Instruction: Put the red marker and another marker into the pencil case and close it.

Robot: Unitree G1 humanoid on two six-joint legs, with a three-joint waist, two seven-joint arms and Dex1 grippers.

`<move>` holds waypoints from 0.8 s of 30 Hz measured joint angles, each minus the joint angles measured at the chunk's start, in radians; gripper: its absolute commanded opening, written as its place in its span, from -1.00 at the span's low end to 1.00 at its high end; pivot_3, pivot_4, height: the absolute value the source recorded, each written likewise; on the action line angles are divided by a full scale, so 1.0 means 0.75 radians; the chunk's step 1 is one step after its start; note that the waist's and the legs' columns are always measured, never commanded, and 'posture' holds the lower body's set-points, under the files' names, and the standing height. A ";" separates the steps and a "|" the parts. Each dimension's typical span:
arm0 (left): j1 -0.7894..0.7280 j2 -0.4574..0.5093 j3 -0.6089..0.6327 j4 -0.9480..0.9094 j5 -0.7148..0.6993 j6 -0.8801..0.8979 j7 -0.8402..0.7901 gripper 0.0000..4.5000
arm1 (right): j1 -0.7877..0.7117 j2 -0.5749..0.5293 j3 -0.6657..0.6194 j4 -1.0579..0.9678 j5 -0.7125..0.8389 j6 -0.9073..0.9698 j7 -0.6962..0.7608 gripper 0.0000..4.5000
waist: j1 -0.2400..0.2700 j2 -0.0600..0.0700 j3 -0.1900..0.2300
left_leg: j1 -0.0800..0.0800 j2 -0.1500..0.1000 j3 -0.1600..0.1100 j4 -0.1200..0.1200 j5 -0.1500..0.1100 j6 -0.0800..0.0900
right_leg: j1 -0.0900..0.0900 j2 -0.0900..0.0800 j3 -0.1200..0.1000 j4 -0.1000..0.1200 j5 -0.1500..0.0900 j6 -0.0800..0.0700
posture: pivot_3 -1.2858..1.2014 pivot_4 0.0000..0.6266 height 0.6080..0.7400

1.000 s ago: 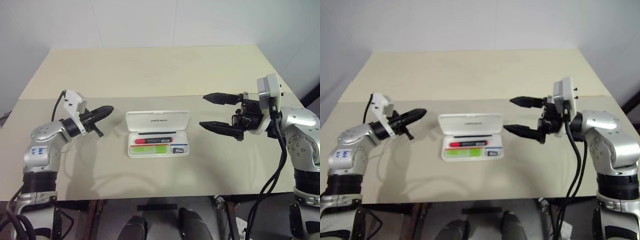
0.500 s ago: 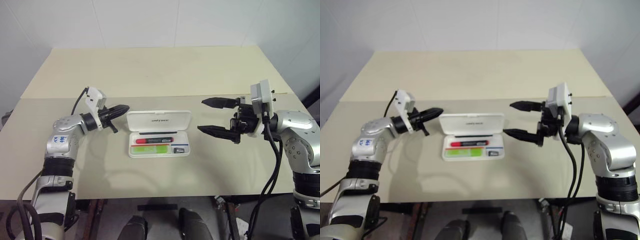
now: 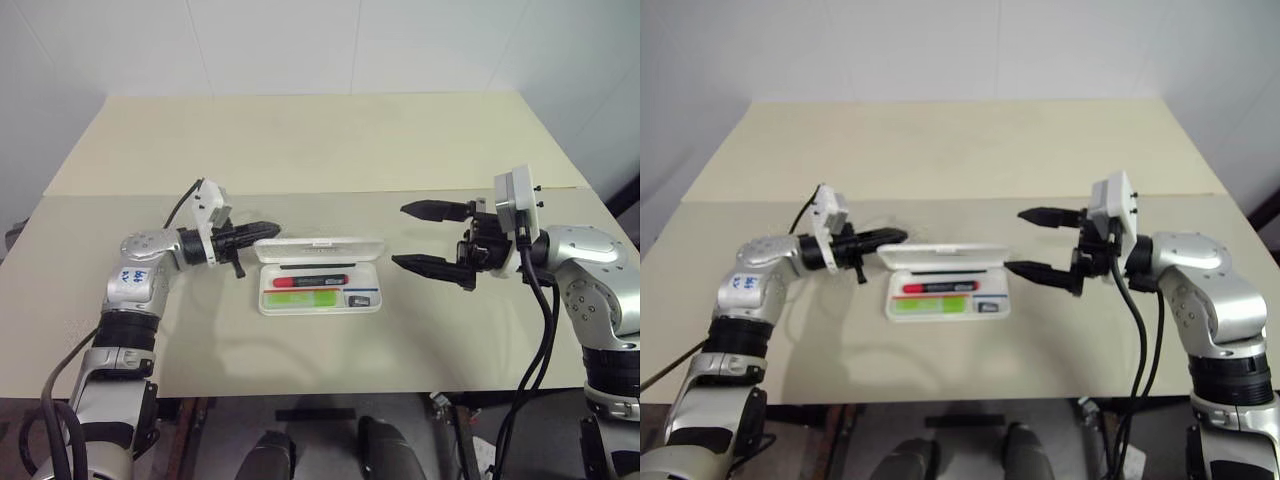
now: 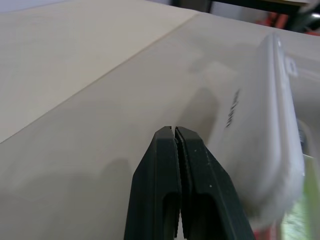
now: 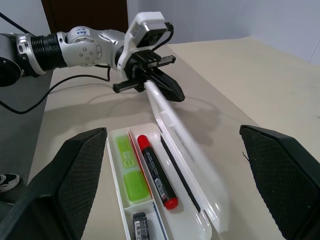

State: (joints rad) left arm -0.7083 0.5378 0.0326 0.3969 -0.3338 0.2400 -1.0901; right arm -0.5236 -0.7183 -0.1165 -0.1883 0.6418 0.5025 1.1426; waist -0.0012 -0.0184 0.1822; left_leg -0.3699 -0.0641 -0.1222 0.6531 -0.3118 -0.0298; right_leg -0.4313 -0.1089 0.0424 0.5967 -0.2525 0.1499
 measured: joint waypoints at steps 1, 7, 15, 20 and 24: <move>0.001 0.009 -0.014 -0.023 0.000 0.000 -0.026 -0.97 | 0.000 0.000 0.003 0.000 -0.002 0.000 -0.001 1.00 | 0.000 0.000 0.000 | 0.000 0.000 0.000 0.000 0.000 0.000 | 0.000 0.000 0.000 0.000 0.000 0.000 | 0.03 -0.52 1.00; 0.037 0.050 -0.080 -0.129 0.010 0.001 -0.137 -0.97 | 0.003 0.000 0.006 0.000 -0.007 0.000 -0.011 1.00 | 0.000 0.000 0.000 | 0.000 0.000 0.000 0.000 0.000 0.000 | 0.000 0.000 0.000 0.000 0.000 0.000 | 0.03 -0.52 1.00; 0.072 0.119 -0.224 -0.206 0.087 0.012 -0.229 -0.97 | 0.008 0.003 0.021 0.000 -0.021 0.000 -0.022 1.00 | 0.000 0.000 0.000 | 0.000 0.000 0.000 0.000 0.000 0.000 | 0.000 0.000 0.000 0.001 0.000 0.000 | 0.03 -0.52 1.00; 0.065 0.090 -0.250 -0.206 0.103 0.037 -0.218 -0.97 | 0.012 0.004 0.032 -0.001 -0.024 -0.001 -0.030 1.00 | 0.001 0.000 0.000 | 0.000 0.000 0.000 0.000 0.000 0.000 | 0.001 0.000 0.000 0.000 0.000 0.000 | 0.03 -0.52 1.00; 0.042 0.048 -0.285 -0.203 0.129 0.049 -0.197 -0.97 | 0.022 0.006 0.035 -0.002 -0.031 -0.004 -0.036 1.00 | 0.002 0.000 0.000 | 0.000 0.000 0.000 0.001 0.000 0.000 | 0.001 0.000 0.000 0.001 0.000 0.000 | 0.03 -0.52 1.00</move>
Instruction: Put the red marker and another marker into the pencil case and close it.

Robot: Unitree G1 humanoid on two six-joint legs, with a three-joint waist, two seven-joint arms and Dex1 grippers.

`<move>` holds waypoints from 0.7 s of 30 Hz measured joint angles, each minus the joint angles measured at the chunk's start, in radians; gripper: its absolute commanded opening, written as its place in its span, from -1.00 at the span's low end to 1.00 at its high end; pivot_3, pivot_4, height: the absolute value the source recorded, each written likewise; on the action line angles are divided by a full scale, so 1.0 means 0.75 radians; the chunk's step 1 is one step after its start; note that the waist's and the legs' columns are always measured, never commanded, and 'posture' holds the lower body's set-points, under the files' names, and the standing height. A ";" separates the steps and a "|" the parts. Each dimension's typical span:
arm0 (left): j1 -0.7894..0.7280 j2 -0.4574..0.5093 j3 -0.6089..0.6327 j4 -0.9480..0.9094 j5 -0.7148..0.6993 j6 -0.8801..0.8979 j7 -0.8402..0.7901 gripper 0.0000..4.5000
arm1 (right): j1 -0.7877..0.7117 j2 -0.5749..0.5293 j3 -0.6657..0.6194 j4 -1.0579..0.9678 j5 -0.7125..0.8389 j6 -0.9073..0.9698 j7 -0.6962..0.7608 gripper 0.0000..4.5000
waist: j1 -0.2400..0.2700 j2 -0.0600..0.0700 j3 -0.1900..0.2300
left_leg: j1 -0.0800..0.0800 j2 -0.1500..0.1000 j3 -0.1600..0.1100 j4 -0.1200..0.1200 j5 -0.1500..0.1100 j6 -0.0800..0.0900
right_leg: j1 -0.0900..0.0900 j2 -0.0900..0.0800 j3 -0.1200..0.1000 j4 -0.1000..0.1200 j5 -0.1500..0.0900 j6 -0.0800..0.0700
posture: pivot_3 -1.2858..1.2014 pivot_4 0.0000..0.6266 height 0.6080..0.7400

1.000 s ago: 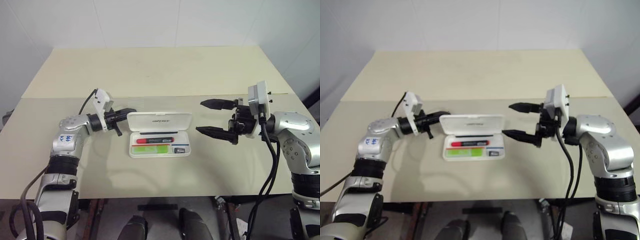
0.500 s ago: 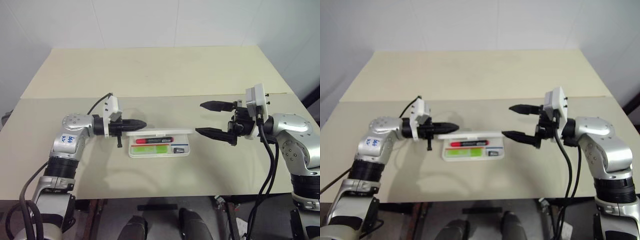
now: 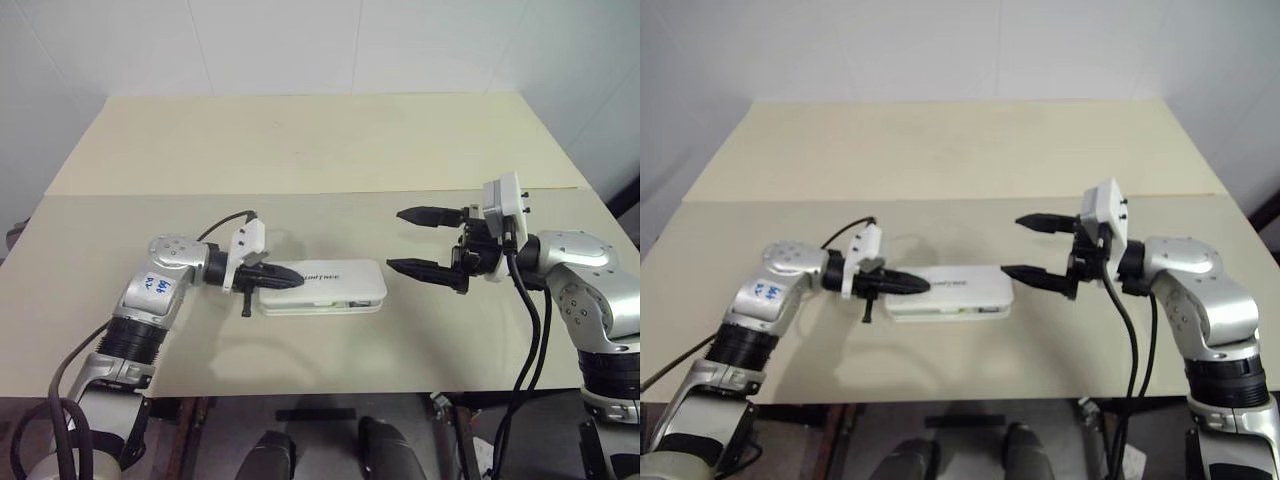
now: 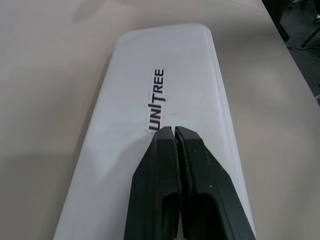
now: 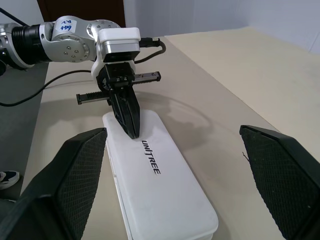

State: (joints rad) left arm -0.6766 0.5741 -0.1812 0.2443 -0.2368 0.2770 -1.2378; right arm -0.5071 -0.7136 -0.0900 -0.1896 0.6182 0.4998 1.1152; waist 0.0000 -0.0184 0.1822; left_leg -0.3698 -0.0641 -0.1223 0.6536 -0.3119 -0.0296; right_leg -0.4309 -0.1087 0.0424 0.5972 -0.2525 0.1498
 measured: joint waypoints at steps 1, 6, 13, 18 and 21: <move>-0.013 -0.013 -0.010 0.000 0.007 0.003 0.004 -0.97 | 0.003 0.002 0.002 0.000 -0.003 0.000 -0.001 1.00 | 0.001 0.000 0.000 | 0.000 0.000 0.000 0.001 0.000 0.000 | 0.000 0.000 0.000 0.000 0.000 0.000 | 0.03 -0.52 1.00; -0.046 -0.055 -0.058 0.005 0.034 0.021 0.008 -0.97 | 0.007 0.008 0.006 -0.005 -0.005 -0.001 -0.010 1.00 | -0.001 0.000 0.000 | 0.000 0.000 0.000 0.001 0.000 0.000 | 0.000 0.000 0.000 0.000 0.000 0.000 | 0.03 -0.52 1.00; -0.062 -0.064 -0.123 0.006 0.094 0.031 0.003 -0.97 | 0.021 0.013 0.006 -0.017 -0.006 -0.002 -0.028 1.00 | -0.001 0.000 0.000 | 0.000 0.000 0.000 0.002 0.000 0.000 | 0.001 0.000 0.000 0.001 0.000 0.000 | 0.03 -0.52 1.00; -0.075 -0.063 -0.138 0.006 0.118 0.041 0.004 -0.97 | 0.028 0.020 0.006 -0.020 -0.007 -0.009 -0.046 1.00 | -0.001 0.000 0.000 | 0.000 0.000 0.000 0.003 0.000 0.000 | 0.001 0.000 0.000 0.003 0.000 0.000 | 0.03 -0.52 1.00; -0.076 -0.064 -0.141 0.003 0.122 0.059 0.019 -0.97 | 0.029 0.022 0.006 -0.023 -0.007 -0.020 -0.052 1.00 | -0.001 0.000 0.000 | 0.001 0.000 0.000 0.004 0.000 0.000 | 0.001 0.000 0.000 0.004 0.000 0.000 | 0.03 -0.52 1.00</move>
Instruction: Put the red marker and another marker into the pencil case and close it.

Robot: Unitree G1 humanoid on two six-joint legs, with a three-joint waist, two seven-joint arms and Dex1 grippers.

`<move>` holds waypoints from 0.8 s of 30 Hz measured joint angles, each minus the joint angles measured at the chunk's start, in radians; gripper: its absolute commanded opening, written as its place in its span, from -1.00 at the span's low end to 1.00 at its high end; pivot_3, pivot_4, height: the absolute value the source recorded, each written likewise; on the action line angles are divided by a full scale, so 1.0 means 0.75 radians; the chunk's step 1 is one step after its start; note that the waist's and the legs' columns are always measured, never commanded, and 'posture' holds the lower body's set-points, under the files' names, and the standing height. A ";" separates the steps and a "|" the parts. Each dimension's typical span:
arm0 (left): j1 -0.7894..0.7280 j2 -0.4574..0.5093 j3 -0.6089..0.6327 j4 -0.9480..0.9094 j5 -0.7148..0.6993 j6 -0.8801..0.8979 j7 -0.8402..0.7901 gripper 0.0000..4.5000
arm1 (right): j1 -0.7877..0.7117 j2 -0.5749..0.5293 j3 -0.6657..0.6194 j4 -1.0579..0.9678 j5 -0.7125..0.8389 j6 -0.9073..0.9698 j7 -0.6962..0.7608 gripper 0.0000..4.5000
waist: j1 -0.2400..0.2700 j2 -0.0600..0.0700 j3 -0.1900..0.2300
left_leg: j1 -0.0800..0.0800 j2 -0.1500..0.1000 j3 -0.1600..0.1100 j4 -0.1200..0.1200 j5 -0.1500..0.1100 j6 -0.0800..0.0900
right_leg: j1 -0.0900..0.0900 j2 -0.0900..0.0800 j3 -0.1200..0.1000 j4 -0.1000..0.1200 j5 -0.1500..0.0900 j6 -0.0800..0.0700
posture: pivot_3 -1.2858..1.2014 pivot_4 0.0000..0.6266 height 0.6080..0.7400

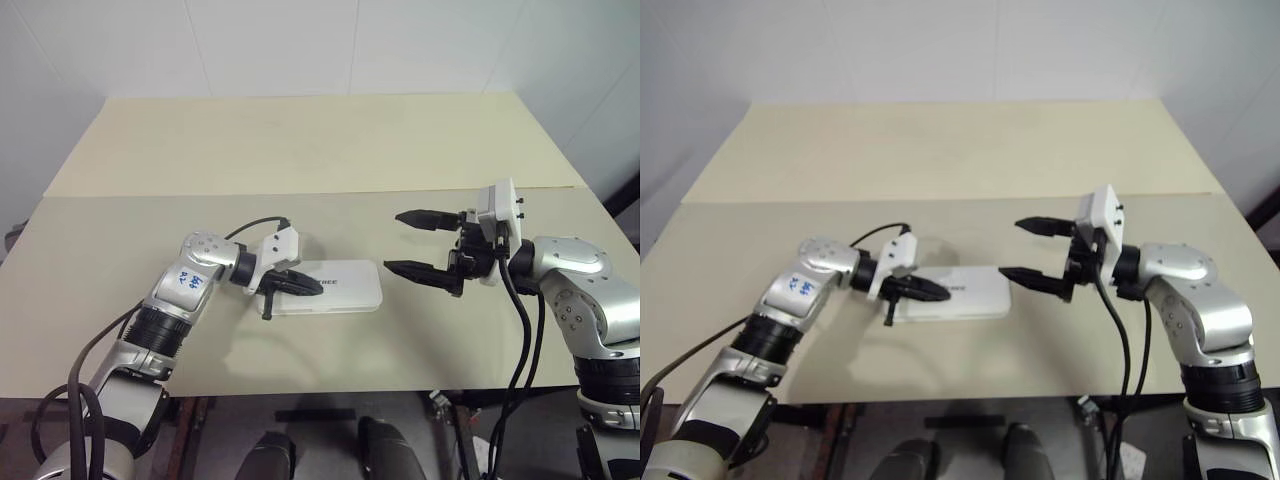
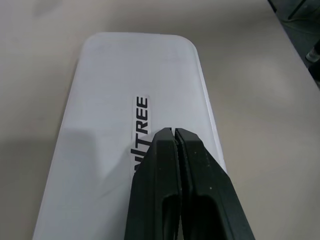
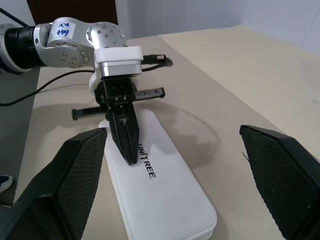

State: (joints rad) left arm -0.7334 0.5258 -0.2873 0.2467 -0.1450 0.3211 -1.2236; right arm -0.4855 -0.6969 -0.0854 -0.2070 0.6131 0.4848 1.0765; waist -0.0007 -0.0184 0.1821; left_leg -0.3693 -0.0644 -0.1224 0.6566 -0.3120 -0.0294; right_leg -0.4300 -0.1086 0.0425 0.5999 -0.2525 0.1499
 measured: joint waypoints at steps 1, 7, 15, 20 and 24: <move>0.000 -0.001 0.000 -0.002 0.000 0.008 0.003 -0.97 | 0.000 0.000 0.000 -0.001 0.000 -0.002 0.000 1.00 | 0.000 0.000 0.000 | 0.000 0.000 0.000 0.001 0.000 0.000 | 0.000 0.000 0.000 0.001 0.000 0.000 | 0.03 -0.52 1.00; 0.003 -0.018 0.002 -0.043 -0.010 0.089 0.044 -0.97 | 0.000 0.002 0.000 -0.002 0.000 -0.005 -0.005 1.00 | 0.001 0.000 0.000 | 0.001 -0.001 -0.001 0.004 0.000 0.000 | 0.001 0.000 0.000 0.001 0.000 0.000 | 0.03 -0.52 1.00; 0.044 -0.031 0.160 -0.168 -0.204 0.246 0.042 -0.97 | -0.003 0.005 0.006 0.019 -0.013 -0.012 0.004 1.00 | -0.004 0.000 0.000 | 0.000 0.000 -0.001 0.003 0.000 0.001 | 0.000 0.000 0.000 0.002 0.000 0.000 | 0.03 -0.52 1.00; 0.089 0.069 0.296 -0.279 -0.347 0.354 0.026 -0.70 | -0.042 0.006 0.041 0.090 -0.069 -0.072 0.043 1.00 | -0.005 0.000 0.000 | 0.000 0.000 -0.001 0.003 0.000 0.000 | 0.000 0.000 0.001 0.002 0.000 0.000 | 0.03 -0.52 1.00; 0.183 0.176 0.393 -0.335 -0.398 0.368 0.025 -0.15 | -0.050 0.000 0.091 0.171 -0.153 -0.170 0.107 1.00 | -0.004 0.000 0.000 | 0.000 0.000 0.000 0.002 0.000 0.000 | 0.000 0.000 0.001 0.001 0.000 0.000 | 0.03 -0.52 1.00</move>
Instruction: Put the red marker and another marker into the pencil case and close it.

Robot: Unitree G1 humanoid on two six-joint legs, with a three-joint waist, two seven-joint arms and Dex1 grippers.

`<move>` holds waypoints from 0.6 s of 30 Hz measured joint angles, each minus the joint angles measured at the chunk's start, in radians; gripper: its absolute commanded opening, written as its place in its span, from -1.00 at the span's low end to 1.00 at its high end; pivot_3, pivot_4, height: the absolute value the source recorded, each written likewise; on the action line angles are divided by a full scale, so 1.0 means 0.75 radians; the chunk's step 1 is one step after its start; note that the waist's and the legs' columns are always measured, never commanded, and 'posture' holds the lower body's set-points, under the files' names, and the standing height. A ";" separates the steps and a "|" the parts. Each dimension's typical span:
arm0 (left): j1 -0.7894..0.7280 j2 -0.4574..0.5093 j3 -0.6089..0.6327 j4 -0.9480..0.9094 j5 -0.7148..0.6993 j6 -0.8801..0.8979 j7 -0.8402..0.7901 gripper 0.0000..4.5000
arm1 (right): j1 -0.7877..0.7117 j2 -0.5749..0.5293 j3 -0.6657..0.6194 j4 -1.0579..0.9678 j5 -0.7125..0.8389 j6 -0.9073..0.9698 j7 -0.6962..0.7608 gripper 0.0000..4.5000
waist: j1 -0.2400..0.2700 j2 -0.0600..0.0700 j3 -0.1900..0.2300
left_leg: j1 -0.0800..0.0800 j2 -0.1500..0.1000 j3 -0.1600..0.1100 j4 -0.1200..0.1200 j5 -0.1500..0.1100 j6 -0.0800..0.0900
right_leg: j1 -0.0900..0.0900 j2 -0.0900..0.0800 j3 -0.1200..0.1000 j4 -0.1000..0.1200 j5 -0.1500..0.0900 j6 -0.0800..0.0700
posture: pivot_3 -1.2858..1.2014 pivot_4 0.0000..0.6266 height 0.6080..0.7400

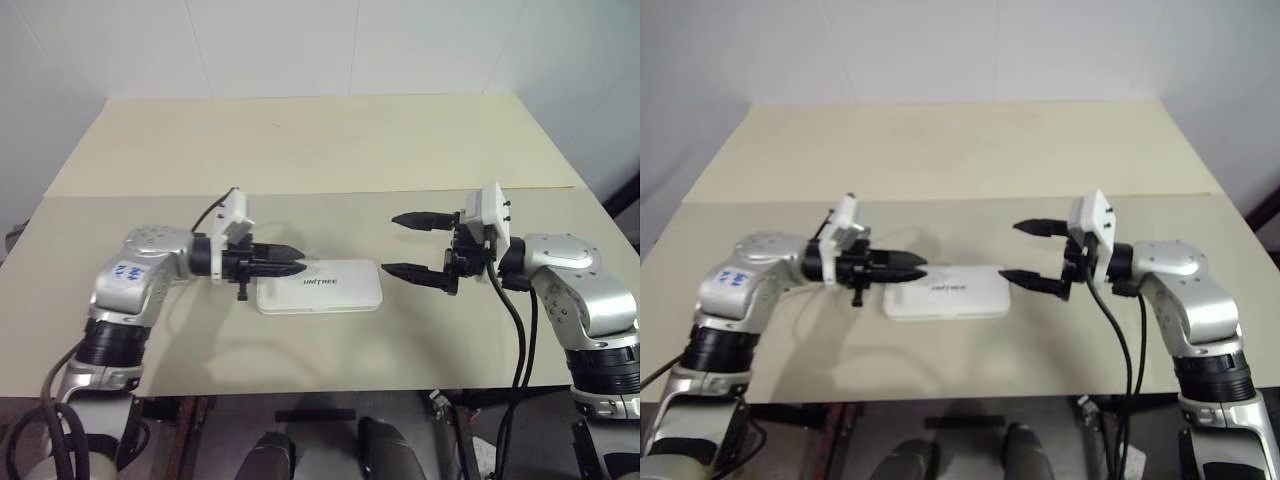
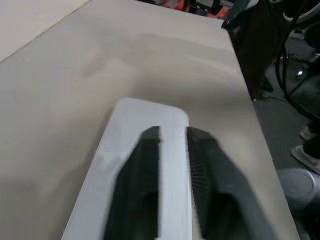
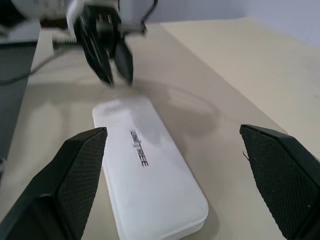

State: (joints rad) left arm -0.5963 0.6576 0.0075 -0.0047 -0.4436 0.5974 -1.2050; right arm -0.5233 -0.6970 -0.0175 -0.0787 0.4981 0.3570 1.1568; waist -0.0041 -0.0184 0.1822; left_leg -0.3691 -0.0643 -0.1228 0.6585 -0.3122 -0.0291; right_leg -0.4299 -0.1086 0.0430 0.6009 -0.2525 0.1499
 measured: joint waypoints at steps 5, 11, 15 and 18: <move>0.139 0.080 0.088 -0.026 -0.013 -0.029 0.004 0.60 | -0.032 -0.002 0.009 0.119 -0.060 -0.101 0.061 1.00 | 0.000 0.000 0.000 | 0.000 0.000 0.000 -0.001 0.000 0.000 | 0.000 0.000 0.000 -0.001 0.000 0.000 | 0.03 -0.52 1.00; 0.204 0.092 0.151 -0.030 -0.030 -0.107 0.029 0.99 | -0.084 -0.002 0.015 0.224 -0.087 -0.178 0.114 1.00 | 0.002 0.000 0.000 | 0.000 0.000 0.000 -0.001 0.000 0.000 | 0.000 0.000 0.000 -0.006 0.000 0.000 | 0.03 -0.52 1.00; 0.214 0.088 0.190 -0.040 -0.032 -0.179 0.072 0.99 | -0.098 -0.001 0.015 0.247 -0.089 -0.186 0.135 1.00 | 0.002 0.000 0.000 | 0.000 0.001 0.000 -0.003 0.000 0.000 | 0.000 0.000 0.000 -0.006 0.000 0.000 | 0.03 -0.52 1.00; 0.211 0.078 0.198 -0.034 -0.027 -0.263 0.099 0.99 | -0.139 -0.001 0.015 0.263 -0.088 -0.186 0.159 1.00 | 0.002 0.000 0.000 | 0.000 0.001 0.000 -0.004 0.000 0.000 | 0.000 0.000 0.000 -0.008 0.000 0.000 | 0.03 -0.52 1.00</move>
State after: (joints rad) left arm -0.4381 0.7165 0.1563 -0.0299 -0.4640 0.4001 -1.1307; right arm -0.6278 -0.6977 -0.0062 0.1187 0.4320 0.2177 1.2760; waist -0.0027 -0.0182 0.1823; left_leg -0.3693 -0.0637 -0.1227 0.6558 -0.3122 -0.0293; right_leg -0.4301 -0.1088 0.0426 0.5949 -0.2525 0.1497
